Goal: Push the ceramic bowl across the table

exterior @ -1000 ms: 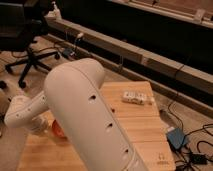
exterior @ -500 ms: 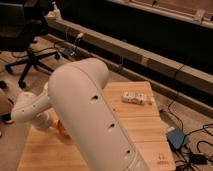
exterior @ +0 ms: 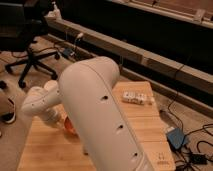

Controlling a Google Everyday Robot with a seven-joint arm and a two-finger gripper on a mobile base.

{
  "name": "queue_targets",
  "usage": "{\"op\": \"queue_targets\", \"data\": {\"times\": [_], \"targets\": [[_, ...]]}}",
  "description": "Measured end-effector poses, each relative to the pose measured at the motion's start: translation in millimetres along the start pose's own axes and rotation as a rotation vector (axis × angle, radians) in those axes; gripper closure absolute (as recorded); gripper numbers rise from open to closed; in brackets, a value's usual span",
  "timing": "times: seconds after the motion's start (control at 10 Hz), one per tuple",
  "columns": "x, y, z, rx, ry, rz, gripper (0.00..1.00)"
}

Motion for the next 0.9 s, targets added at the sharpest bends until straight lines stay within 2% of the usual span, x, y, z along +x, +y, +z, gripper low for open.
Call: {"op": "queue_targets", "data": {"times": [0.5, 0.9], "targets": [[13.1, -23.9, 8.9, 0.013, 0.024, 0.052, 1.0], [28.7, -52.1, 14.3, 0.025, 0.042, 0.102, 1.0]]}}
